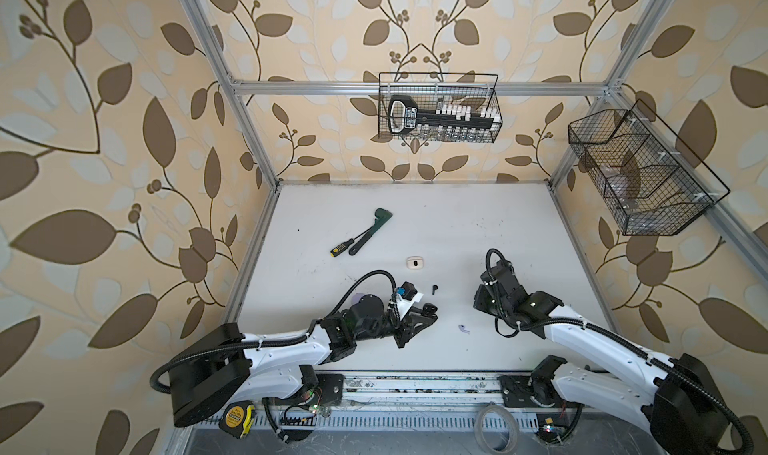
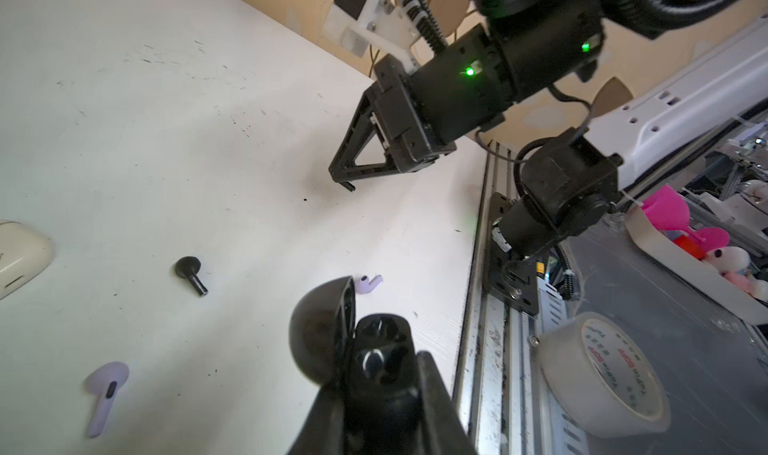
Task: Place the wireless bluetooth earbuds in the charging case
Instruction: 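Close the right gripper on the black earbud and lift it, then carry the black earbud over the open case held by the left gripper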
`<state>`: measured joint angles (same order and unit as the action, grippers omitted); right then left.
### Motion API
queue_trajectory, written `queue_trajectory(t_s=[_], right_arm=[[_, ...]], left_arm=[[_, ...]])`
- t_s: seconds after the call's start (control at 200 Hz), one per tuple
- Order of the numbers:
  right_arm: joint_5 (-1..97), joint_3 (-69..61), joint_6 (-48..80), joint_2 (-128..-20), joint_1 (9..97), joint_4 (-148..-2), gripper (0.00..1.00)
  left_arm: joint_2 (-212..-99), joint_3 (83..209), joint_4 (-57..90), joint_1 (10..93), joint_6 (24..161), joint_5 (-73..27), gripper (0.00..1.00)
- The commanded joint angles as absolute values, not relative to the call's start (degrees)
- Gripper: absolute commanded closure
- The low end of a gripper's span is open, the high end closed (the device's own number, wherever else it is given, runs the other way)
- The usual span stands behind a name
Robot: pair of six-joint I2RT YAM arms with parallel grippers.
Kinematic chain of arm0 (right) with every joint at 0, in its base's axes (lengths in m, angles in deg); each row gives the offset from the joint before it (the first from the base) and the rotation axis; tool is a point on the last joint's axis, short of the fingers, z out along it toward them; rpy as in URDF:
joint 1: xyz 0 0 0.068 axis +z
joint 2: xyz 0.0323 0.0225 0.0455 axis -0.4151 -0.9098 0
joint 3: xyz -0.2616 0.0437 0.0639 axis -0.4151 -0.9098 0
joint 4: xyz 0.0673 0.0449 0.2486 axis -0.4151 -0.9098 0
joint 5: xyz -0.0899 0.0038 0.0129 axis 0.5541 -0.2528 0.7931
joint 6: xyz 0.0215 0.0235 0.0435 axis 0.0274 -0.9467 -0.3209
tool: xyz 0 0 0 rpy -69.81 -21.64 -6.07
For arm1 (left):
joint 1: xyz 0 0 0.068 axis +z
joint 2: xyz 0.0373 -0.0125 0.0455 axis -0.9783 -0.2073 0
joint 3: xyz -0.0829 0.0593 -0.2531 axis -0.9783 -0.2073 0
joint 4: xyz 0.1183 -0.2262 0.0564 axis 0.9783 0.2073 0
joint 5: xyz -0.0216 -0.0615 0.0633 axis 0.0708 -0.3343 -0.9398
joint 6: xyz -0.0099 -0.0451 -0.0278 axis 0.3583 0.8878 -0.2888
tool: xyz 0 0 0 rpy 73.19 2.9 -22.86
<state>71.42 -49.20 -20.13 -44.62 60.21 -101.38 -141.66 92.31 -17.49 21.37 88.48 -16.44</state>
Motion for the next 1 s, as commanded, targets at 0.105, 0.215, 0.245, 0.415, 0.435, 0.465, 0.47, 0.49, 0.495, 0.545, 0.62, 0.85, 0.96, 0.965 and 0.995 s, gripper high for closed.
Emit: queue_trajectory(t_s=[0.105,0.215,0.245,0.415,0.435,0.465,0.47,0.49,0.495,0.545,0.62,0.85,0.96,0.965,0.995], right_arm=[[76.85,-48.08,-26.80,-40.73,64.87,-100.01,0.88],[78.65,-46.91,-27.70,-40.26,66.86,-100.27,0.88],[78.94,-46.64,-27.95,-40.30,67.30,-100.46,0.88],[80.44,-45.91,-29.56,-39.34,69.52,-100.29,0.90],[80.67,-45.89,-29.79,-39.18,69.86,-100.21,0.90],[81.29,-45.86,-30.16,-38.75,70.41,-100.21,0.90],[81.39,-45.84,-30.23,-38.65,70.49,-100.21,0.90],[81.84,-45.82,-30.51,-38.37,70.80,-100.13,0.90],[81.93,-45.82,-30.58,-38.33,70.91,-100.12,0.90],[82.77,-45.91,-31.11,-37.56,71.79,-99.83,0.90],[84.09,-45.99,-31.92,-36.55,72.97,-99.06,0.90],[88.34,-45.30,-33.66,-36.08,76.82,-95.91,0.89],[89.74,-44.49,-34.19,-37.05,78.65,-94.18,0.89],[89.79,-44.45,-34.17,-37.14,78.70,-94.12,0.89],[90.29,-44.22,-34.32,-37.45,79.33,-93.82,0.89]], left_arm=[[-153.34,97.25,-35.67,21.03,92.23,-20.70,1.00],[-158.86,98.71,-39.89,20.97,93.47,-22.59,1.00],[-159.85,98.80,-41.01,20.99,93.67,-23.17,1.00],[-164.72,99.90,-46.00,20.99,94.73,-24.67,1.00],[-165.19,100.00,-46.57,20.99,94.81,-24.68,1.00],[-165.76,100.04,-47.49,20.99,94.91,-24.72,1.00],[-165.93,100.08,-47.62,20.99,94.98,-24.69,1.00],[-166.24,100.12,-48.23,20.99,95.05,-24.67,1.00],[-166.34,100.17,-48.38,20.99,95.09,-24.67,1.00],[-167.35,100.23,-49.86,21.05,95.29,-24.33,1.00],[-168.55,100.57,-51.84,20.99,95.69,-23.27,1.00],[-172.56,101.22,-58.82,21.03,97.99,-20.84,1.00],[-173.38,101.35,-60.51,20.99,98.64,-19.85,1.00],[-173.38,101.35,-60.59,20.99,98.69,-19.80,1.00],[-173.47,101.35,-60.73,20.98,98.78,-19.62,1.00]])
